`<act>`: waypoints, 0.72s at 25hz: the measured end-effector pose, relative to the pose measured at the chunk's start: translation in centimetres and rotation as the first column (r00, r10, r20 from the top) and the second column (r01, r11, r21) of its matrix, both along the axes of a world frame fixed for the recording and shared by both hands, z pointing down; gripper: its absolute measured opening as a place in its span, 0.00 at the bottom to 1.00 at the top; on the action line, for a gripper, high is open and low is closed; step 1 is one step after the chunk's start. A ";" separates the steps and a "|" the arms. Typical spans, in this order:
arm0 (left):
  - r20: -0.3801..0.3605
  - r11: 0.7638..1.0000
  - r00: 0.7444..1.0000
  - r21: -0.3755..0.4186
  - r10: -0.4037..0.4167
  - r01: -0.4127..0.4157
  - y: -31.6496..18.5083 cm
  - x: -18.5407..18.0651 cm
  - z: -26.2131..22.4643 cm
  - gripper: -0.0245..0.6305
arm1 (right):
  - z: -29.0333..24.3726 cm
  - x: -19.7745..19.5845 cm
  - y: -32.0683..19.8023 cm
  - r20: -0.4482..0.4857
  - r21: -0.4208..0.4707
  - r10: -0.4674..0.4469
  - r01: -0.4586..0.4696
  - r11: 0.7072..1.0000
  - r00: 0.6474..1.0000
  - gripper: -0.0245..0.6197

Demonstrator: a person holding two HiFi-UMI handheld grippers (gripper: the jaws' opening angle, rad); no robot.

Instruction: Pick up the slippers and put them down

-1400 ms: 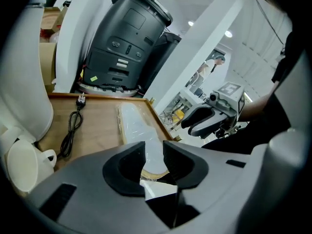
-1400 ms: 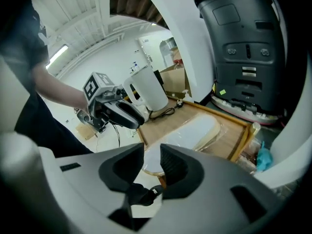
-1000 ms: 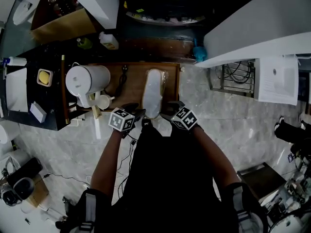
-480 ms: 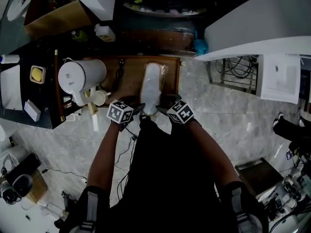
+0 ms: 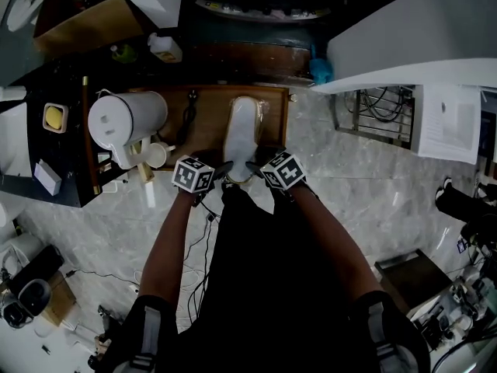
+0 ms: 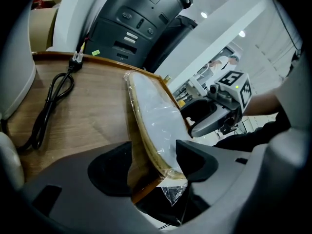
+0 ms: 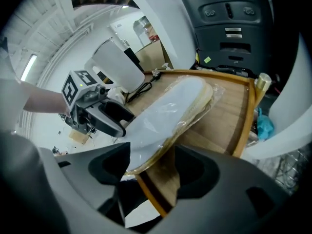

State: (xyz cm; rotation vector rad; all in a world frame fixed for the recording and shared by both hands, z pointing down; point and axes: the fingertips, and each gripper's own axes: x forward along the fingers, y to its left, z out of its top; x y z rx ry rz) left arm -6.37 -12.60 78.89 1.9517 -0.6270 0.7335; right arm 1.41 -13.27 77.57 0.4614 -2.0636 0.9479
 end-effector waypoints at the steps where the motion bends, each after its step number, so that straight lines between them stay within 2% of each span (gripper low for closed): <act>1: -0.007 1.000 1.000 -0.006 0.002 -0.002 0.0 0.2 0.1 0.46 | 0.2 -0.1 0.0 -0.007 -0.012 -0.002 0.001 1.000 1.000 0.46; 5: -0.040 0.999 0.999 -0.044 -0.002 0.000 0.2 1.1 0.6 0.46 | 1.1 -0.8 0.4 -0.040 -0.068 -0.018 0.016 0.998 0.999 0.46; 10: -0.048 0.998 0.999 -0.056 -0.025 0.022 0.2 1.5 0.8 0.46 | 1.3 -1.1 0.5 -0.007 -0.084 -0.024 0.023 0.996 1.000 0.46; 13: -0.054 0.997 0.998 -0.073 -0.026 0.022 0.3 1.8 0.6 0.43 | 0.9 -1.2 0.5 0.000 -0.061 -0.024 0.024 0.998 1.000 0.46; 18: -0.059 0.998 0.998 -0.059 -0.025 0.021 -0.2 1.8 -0.6 0.43 | -0.6 -1.2 -0.2 0.002 0.038 -0.013 0.013 0.999 1.000 0.46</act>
